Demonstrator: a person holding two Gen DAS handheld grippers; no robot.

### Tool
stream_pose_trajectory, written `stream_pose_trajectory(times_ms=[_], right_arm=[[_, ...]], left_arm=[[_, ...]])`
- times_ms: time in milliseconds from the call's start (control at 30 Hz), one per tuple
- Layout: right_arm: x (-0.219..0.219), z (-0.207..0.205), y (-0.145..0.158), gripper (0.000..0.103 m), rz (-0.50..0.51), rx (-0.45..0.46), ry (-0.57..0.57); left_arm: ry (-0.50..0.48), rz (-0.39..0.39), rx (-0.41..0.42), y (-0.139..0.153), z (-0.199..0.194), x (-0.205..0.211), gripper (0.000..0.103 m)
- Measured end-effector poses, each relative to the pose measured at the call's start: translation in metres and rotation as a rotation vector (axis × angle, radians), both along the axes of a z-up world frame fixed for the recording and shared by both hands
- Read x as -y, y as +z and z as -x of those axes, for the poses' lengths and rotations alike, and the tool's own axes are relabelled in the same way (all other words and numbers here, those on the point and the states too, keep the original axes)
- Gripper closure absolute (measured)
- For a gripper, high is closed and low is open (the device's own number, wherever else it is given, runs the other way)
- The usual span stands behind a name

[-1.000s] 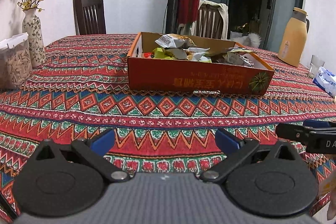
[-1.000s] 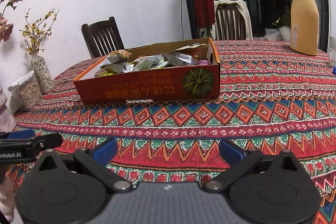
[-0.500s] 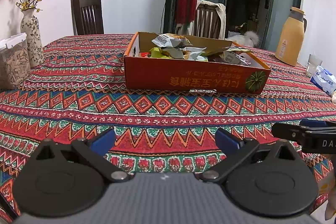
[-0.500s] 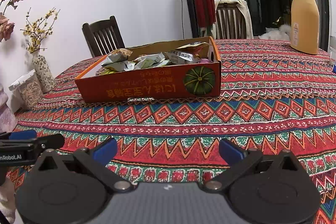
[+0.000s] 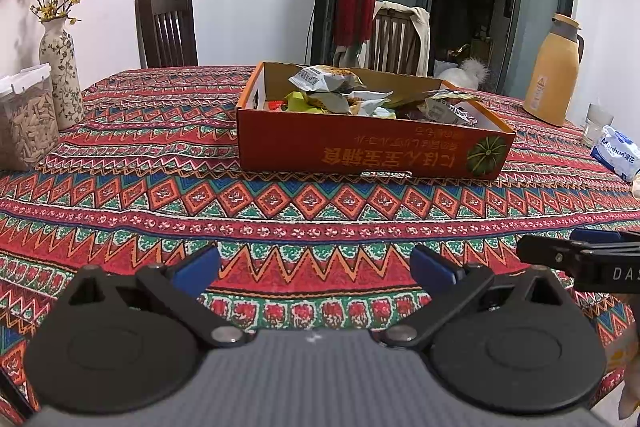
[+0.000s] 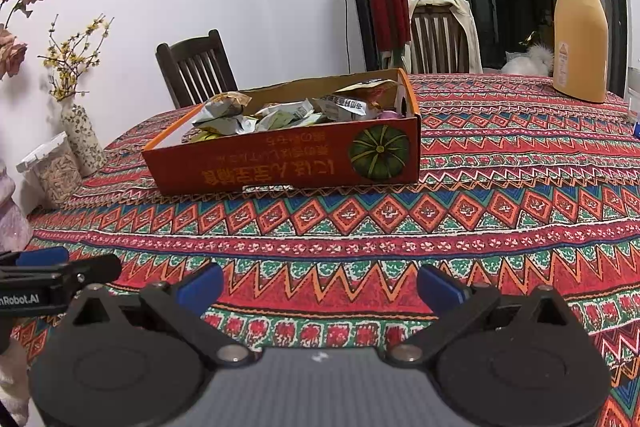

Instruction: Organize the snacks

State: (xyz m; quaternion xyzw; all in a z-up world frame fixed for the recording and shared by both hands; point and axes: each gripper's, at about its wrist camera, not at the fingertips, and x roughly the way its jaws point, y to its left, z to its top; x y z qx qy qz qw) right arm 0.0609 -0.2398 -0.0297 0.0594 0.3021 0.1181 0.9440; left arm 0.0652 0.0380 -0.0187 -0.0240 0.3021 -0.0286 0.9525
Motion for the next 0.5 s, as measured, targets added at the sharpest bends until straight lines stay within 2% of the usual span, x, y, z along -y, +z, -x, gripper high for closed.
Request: stream_pose_trajectory(times_ms=[500], right_arm=[[0.0001, 0.0005, 0.0002, 0.0, 0.0, 0.0, 0.0]], left_arm=[[-0.001, -0.001, 0.007, 0.0039, 0.0017, -0.0004, 0.0]])
